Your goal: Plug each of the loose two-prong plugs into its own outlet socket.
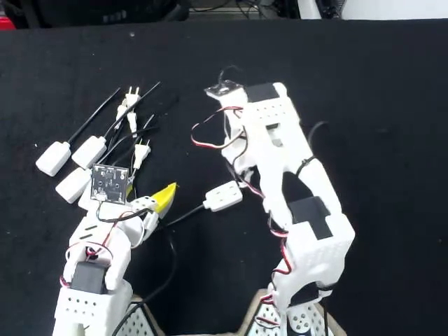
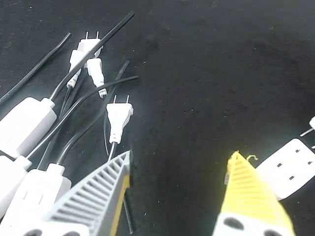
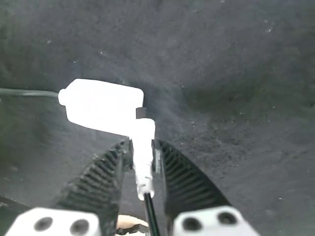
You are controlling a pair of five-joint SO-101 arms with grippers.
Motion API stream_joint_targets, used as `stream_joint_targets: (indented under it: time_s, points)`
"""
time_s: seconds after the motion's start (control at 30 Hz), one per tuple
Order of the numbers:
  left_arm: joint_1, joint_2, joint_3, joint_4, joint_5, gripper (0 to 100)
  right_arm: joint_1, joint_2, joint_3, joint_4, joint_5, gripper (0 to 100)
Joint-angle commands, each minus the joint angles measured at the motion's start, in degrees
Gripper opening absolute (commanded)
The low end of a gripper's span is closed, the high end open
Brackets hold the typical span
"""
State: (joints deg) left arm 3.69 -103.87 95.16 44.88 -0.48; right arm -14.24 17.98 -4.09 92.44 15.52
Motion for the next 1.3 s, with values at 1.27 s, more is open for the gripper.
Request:
stream_joint_targets:
  time_s: [1.27]
  points:
    - [0.22,-0.53,-1.45,-0.35,0.09,31,-2.81,5.41,-3.21,1.67,-2.02,1.0]
